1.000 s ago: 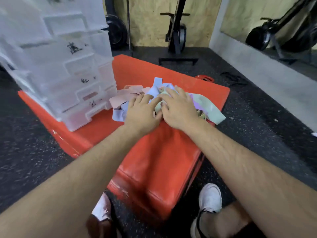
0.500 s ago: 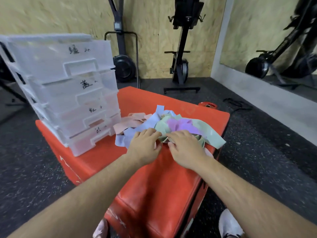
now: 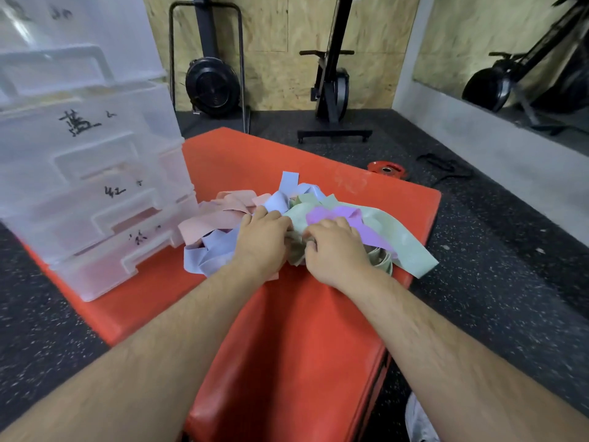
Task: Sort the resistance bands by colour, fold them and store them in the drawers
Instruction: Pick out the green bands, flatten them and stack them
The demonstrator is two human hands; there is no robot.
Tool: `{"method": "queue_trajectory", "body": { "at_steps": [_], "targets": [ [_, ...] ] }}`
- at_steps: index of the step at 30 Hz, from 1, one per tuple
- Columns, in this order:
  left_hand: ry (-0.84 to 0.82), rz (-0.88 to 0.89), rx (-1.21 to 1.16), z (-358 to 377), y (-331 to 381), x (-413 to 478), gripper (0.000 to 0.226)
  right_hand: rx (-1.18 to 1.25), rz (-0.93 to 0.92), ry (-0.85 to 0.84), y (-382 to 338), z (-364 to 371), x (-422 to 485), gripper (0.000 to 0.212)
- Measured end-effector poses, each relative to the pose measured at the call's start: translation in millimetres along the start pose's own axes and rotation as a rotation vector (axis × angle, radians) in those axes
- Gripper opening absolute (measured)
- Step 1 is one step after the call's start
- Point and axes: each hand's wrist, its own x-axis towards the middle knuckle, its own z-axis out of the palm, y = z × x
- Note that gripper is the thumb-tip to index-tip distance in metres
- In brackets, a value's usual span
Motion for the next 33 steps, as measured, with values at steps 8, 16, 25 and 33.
{"method": "queue_trajectory", "body": {
  "at_steps": [8,16,25,33],
  "targets": [
    [0.191,-0.06,-0.454,-43,-9,-17,0.014,0.174,-0.003,0.065,-6,-12,-11,0.048],
    [0.414,-0.065,-0.593,-101,-19,-32,0.017,0.513,-0.146,0.218,-24,-27,-9,0.04],
    [0.47,-0.017,-0.556,-131,-24,-58,0.017,0.714,-0.161,0.051,-57,-42,-33,0.023],
    [0.325,0.107,-0.667,-135,-17,-76,0.031,1.024,0.033,0.089,-66,-61,-38,0.037]
  ]
}}
